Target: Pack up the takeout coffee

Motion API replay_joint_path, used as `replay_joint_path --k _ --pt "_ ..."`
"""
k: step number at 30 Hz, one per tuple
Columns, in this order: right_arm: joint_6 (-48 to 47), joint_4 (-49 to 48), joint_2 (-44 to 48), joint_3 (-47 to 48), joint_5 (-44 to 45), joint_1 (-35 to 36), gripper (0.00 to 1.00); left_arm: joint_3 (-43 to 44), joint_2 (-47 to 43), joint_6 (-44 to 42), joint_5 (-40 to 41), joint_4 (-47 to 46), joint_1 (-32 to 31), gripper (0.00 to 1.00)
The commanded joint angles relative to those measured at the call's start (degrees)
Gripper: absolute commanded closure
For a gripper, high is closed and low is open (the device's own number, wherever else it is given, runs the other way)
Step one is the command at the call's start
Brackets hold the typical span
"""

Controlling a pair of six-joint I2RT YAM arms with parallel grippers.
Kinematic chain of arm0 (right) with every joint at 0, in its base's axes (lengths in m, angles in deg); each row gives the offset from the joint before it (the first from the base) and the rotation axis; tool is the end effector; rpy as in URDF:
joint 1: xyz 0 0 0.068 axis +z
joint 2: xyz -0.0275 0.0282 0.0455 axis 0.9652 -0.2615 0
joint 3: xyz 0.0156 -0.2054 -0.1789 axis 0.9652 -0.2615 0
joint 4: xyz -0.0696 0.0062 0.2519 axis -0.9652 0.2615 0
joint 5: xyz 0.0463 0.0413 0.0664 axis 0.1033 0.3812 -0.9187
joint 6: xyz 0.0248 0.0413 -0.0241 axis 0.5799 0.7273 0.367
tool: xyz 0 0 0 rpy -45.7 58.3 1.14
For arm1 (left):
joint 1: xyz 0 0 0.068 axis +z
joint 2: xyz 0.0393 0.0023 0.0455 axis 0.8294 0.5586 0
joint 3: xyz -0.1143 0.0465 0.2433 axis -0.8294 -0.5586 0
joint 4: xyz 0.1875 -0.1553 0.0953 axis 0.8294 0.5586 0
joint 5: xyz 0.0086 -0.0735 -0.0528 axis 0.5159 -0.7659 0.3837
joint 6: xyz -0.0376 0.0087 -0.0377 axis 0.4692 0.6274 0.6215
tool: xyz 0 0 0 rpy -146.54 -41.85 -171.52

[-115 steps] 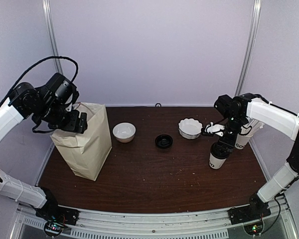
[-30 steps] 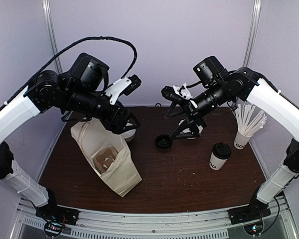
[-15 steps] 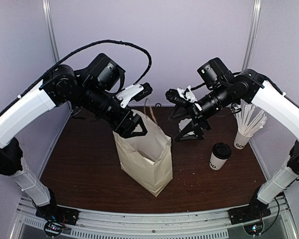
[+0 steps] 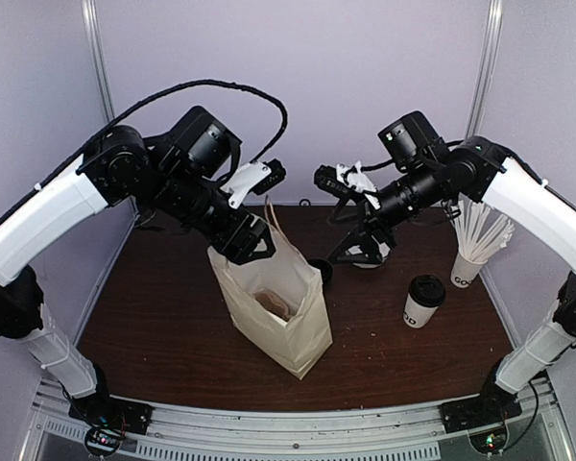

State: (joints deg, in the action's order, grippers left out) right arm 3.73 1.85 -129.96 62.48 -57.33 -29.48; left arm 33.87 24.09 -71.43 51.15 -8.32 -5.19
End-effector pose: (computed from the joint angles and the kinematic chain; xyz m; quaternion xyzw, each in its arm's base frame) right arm 0.2009 0.2331 0.4109 -0.6256 0.6335 0.3313 0.3125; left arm 0.1516 -0.2718 0.4279 0.3486 0.8701 -0.1954 0.2885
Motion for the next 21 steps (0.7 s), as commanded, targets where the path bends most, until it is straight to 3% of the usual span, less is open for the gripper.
replay_joint_path --k 1,9,12,16,18,21 --pt "5.41 -1.36 0.66 1.34 2.42 2.09 0.05 -0.40 -3.89 -0.79 3.34 -6.00 -0.28 0.26" --pt "12.11 -2.29 -4.94 5.18 8.87 3.92 0.10 -8.81 -12.89 -1.76 6.22 -17.73 -0.20 0.25" --pt "14.03 -2.06 -6.91 7.36 14.13 3.94 0.13 -9.94 -14.45 -1.75 8.08 -17.86 -0.16 0.25" --pt "15.51 -1.13 -9.36 9.31 14.81 3.95 0.19 -10.20 -15.56 -1.92 10.80 -16.02 -0.20 0.25" --pt "16.18 -0.94 -10.38 9.79 15.38 3.94 0.25 -10.83 -16.40 -1.88 12.10 -15.98 -0.16 0.25" --pt "16.74 -0.32 -11.85 10.74 15.09 3.94 0.46 -12.23 -17.89 -1.98 13.59 -16.14 -0.16 0.23"
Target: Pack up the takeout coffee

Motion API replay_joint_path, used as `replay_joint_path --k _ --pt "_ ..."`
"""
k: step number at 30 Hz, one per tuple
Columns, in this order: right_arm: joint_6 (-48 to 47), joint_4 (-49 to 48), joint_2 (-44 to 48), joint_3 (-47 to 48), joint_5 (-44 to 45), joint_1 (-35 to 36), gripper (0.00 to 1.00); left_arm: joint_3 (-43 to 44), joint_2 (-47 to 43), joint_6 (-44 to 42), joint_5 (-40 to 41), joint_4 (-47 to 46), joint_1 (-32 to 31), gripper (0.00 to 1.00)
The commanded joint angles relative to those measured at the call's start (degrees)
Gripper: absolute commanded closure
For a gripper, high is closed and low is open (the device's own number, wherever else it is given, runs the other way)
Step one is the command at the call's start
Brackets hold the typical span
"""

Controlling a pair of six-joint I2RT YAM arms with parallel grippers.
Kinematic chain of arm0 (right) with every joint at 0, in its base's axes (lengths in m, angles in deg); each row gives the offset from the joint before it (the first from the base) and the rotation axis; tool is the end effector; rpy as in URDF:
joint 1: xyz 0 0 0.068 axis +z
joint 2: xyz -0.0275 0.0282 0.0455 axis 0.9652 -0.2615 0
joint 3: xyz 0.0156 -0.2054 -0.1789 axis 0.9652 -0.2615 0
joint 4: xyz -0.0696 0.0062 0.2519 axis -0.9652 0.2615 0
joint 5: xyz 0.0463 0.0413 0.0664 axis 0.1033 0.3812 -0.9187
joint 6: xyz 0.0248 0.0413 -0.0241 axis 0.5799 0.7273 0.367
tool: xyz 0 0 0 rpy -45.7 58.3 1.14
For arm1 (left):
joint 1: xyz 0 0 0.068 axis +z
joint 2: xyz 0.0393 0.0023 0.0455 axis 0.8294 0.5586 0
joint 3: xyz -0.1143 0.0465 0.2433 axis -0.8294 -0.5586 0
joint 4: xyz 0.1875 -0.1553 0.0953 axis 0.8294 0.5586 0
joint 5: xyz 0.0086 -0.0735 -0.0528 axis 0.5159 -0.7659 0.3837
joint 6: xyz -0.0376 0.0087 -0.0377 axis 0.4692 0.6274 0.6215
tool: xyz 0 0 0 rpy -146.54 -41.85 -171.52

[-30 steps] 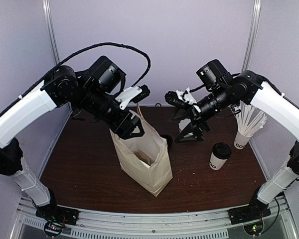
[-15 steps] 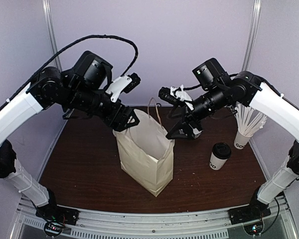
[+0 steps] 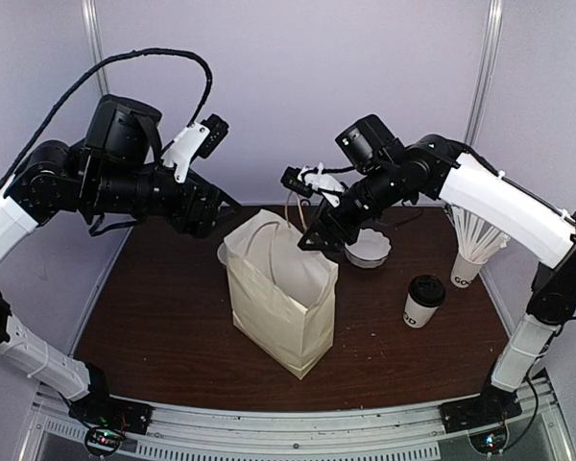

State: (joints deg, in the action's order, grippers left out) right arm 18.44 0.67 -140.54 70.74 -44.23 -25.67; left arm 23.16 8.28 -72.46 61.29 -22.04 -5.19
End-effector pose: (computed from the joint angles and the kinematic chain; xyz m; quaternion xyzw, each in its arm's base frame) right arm 0.2257 0.2821 0.3951 -0.5418 0.7385 0.2805 0.2871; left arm 0.1269 -0.2138 0.4659 0.2827 0.8166 -0.2242 0.4505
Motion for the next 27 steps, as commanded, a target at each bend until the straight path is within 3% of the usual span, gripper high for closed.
replay_joint_path --k 1,6,8,10,11,17,27 --pt "2.27 0.96 -1.55 2.75 1.76 0.07 0.56 -1.95 -2.47 -1.07 3.85 -2.40 -0.15 0.23" --pt "2.43 1.41 -2.00 3.23 0.69 0.10 0.80 -4.71 -4.52 -2.03 6.33 -1.85 1.03 0.19" --pt "1.73 1.62 -2.02 3.11 0.55 0.07 0.85 -5.44 -5.33 -3.09 3.96 -1.81 2.94 0.16" --pt "0.50 2.03 -2.02 3.36 -0.16 0.05 0.98 -5.73 -5.58 -5.07 0.89 -1.73 5.04 0.15" --pt "-0.29 2.17 -2.00 3.59 -0.35 0.07 1.00 -5.60 -5.33 -6.11 -0.63 -1.47 6.12 0.14" --pt "-8.00 5.58 -0.16 6.66 -8.13 -0.06 1.00 -3.84 -2.28 -12.78 -10.78 -0.97 12.36 0.16" --pt "-13.93 8.23 1.21 4.93 -15.58 -0.02 1.00 -7.12 4.43 -18.33 -41.48 -9.36 13.74 0.24"
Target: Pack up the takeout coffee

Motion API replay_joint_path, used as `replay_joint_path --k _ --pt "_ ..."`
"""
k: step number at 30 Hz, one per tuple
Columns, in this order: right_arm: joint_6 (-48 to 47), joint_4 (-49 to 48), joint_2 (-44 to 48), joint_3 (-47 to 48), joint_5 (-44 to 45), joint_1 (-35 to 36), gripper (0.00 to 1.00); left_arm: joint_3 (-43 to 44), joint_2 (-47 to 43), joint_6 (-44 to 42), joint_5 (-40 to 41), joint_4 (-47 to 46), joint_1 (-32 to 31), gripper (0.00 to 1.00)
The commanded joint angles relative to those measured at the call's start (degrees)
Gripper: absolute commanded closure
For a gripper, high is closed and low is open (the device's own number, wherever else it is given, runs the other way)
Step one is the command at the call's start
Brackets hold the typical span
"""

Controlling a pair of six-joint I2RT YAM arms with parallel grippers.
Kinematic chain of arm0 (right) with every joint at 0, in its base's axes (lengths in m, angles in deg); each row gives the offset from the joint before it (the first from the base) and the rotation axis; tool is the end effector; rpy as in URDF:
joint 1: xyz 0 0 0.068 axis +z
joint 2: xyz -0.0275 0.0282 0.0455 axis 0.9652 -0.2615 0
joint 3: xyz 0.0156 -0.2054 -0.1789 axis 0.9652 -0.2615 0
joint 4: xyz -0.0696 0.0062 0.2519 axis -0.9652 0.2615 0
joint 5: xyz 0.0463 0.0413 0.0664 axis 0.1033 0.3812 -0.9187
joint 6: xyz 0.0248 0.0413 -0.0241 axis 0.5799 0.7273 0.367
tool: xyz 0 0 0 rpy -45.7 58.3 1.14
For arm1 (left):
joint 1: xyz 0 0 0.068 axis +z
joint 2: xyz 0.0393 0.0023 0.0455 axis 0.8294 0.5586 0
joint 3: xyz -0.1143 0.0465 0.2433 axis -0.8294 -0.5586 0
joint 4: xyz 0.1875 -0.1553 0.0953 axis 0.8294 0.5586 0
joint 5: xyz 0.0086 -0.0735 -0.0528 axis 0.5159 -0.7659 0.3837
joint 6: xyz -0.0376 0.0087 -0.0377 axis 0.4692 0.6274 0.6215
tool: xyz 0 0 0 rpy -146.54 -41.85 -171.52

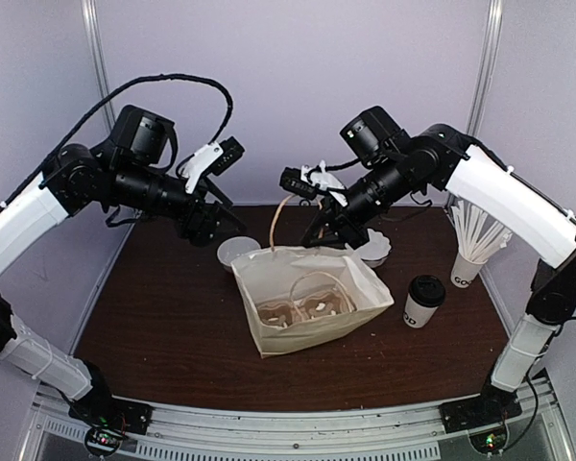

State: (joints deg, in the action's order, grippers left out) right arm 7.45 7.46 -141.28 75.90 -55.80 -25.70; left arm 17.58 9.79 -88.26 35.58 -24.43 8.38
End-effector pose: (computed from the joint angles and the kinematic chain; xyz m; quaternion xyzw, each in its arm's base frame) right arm 0.2142 0.2783 0.4119 -0.6241 0.6524 0.3373 0.2667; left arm 0.1748 -0.2031 0.4340 0.4049 0.7861 -0.2688 0.3819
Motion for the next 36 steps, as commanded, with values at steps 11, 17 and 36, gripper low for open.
replay_joint_path --k 11,17,36 --pt "-3.90 1.51 2.03 -0.21 -4.71 -0.01 1.00 -4.68 7.78 0.34 -15.80 -12.29 0.02 0.40" --pt "-4.08 1.45 2.29 -0.21 -5.85 0.06 1.00 -2.48 12.02 0.00 -17.82 -12.38 0.03 0.73" --pt "-4.10 1.09 3.00 -0.52 -2.06 -0.01 0.86 -1.91 10.53 -0.93 -20.28 -12.14 -0.41 0.99"
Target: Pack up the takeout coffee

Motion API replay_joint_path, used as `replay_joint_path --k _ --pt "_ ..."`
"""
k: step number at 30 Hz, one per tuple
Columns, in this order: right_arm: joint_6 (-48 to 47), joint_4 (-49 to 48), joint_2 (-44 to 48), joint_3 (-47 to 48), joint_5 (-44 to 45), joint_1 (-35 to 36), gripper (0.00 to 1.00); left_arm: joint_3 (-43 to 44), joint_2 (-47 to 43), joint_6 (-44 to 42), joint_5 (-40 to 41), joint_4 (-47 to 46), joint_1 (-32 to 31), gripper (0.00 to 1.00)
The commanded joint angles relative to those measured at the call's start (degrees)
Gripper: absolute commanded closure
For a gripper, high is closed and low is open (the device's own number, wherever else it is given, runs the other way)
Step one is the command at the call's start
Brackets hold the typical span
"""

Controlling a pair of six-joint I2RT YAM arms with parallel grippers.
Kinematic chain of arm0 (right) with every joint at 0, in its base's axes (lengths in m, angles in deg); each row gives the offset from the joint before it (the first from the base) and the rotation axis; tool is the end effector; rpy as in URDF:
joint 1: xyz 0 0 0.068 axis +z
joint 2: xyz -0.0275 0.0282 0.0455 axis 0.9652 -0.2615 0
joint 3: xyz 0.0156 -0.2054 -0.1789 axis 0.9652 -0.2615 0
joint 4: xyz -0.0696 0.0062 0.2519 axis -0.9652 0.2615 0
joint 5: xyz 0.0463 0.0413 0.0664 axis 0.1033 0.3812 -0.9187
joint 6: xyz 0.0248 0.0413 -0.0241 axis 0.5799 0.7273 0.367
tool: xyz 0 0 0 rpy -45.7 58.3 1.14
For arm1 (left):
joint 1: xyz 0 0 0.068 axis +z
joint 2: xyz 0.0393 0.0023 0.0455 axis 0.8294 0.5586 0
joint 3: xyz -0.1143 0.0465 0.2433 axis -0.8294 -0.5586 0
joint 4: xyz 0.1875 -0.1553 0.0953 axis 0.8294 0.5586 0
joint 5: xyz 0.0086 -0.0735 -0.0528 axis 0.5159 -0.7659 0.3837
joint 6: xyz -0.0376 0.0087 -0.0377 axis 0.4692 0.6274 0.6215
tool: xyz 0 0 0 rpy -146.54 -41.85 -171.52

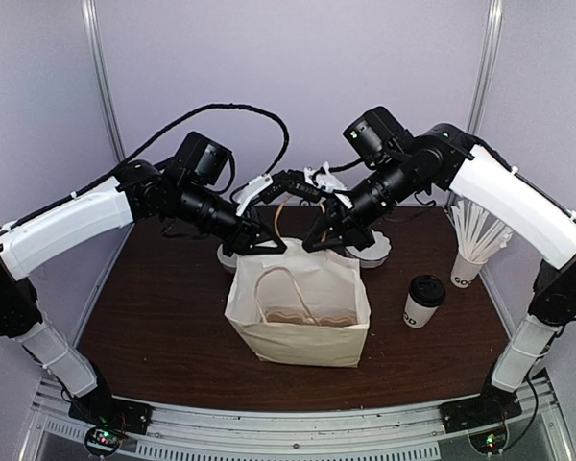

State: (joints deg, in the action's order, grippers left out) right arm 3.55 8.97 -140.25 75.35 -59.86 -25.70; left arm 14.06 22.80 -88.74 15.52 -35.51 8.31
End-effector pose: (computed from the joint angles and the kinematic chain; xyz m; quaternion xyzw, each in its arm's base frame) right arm 0.2074 0.2735 0.4144 -0.6481 0.6195 0.3581 0.2608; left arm 0.2174 -0.2675 0.3683 0.4658 0.7476 -0.3902 0.2683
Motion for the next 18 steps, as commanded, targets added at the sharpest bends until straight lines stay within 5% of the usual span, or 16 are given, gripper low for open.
replay_joint_path --k 1,5,13,18 --pt "-0.21 -0.29 2.03 0.17 2.37 -0.06 0.80 1.63 -2.66 -0.46 -0.01 -0.94 -0.35 1.00" --pt "-0.30 1.62 3.21 2.09 4.63 -0.01 0.51 1.65 -3.12 0.85 2.95 -0.39 -0.31 1.00" --pt "-2.35 3.65 11.96 2.11 11.40 -0.01 0.33 0.71 -4.69 5.28 9.50 1.15 -1.05 1.00" --pt "-2.30 4.39 12.62 -1.31 6.11 -0.01 0.34 0.59 -4.48 5.27 12.75 1.86 -1.05 1.00"
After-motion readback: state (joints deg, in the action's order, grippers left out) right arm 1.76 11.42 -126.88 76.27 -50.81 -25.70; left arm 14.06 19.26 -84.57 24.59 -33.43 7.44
